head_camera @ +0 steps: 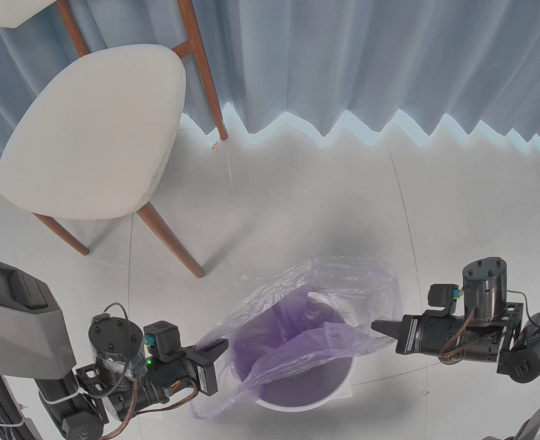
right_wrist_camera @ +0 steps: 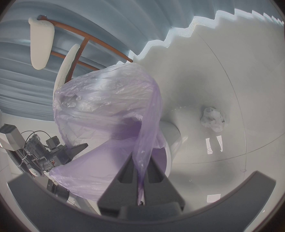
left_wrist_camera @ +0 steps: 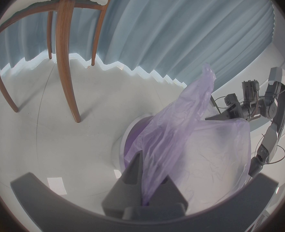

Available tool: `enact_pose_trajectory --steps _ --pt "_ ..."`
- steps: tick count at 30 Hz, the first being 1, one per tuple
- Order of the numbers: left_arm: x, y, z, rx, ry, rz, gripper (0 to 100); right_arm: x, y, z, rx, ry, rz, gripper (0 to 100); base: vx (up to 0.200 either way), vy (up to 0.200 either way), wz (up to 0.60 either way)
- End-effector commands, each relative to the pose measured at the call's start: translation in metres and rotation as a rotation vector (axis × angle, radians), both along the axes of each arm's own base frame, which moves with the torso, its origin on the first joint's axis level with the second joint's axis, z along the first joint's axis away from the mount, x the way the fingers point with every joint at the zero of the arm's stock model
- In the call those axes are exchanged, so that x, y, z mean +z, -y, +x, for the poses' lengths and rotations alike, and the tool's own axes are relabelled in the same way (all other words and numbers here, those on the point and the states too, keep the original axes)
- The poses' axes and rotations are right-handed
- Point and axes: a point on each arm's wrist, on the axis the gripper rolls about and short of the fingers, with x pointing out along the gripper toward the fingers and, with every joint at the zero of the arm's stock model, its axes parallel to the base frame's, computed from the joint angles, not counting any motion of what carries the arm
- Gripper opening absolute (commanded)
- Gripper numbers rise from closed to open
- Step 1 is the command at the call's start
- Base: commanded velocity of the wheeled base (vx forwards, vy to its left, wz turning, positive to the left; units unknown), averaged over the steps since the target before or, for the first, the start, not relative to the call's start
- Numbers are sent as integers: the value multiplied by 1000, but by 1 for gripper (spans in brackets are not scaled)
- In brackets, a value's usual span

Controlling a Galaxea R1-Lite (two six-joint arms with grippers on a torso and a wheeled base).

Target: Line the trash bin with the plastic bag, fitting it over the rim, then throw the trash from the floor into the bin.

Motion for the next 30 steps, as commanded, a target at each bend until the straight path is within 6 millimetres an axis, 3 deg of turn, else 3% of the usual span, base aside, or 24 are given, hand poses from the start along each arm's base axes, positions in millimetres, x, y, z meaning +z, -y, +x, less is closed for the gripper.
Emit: enact_pose_trajectory --steps 1,17,24,30 --pt "1 3 4 6 4 -20 0 0 -1 0 2 0 1 0 -200 0 0" --pt "9 4 16 39 45 -60 0 1 -2 2 -3 12 19 0 -200 0 0" --pt "41 11 32 110 54 -332 0 6 -4 7 -20 20 48 0 0 0 0" --pt "40 13 33 115 -1 -397 0 13 -5 9 -26 40 71 0 0 0 0"
